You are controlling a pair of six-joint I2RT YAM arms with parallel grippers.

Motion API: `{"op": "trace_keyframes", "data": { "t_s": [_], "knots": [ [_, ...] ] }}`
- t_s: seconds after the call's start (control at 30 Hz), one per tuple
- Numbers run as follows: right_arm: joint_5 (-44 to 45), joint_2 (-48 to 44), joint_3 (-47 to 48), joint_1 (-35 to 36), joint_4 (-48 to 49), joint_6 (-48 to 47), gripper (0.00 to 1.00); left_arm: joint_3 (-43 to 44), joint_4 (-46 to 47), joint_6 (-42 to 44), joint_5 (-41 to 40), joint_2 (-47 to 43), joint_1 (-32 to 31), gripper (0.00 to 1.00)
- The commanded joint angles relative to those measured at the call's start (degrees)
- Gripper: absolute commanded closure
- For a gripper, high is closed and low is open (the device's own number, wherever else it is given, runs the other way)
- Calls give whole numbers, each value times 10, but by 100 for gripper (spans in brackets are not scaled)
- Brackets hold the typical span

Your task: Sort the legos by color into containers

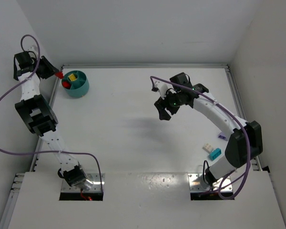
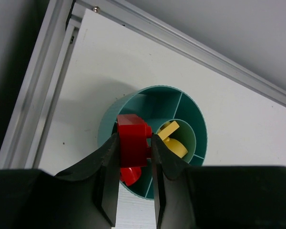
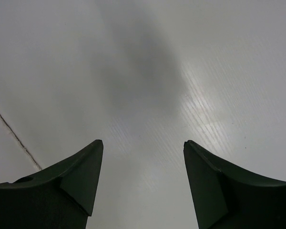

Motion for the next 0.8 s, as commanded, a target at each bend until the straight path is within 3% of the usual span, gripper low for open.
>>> {"op": "trace_keyframes", "data": {
  "t_s": [0.0, 0.77],
  "knots": [
    [-9, 3, 28, -2, 11, 6, 31, -13, 26, 6, -19, -4, 1, 100],
    [-15, 14, 33, -2, 11, 6, 31, -70, 26, 66, 12, -28, -10, 100]
  ]
}}
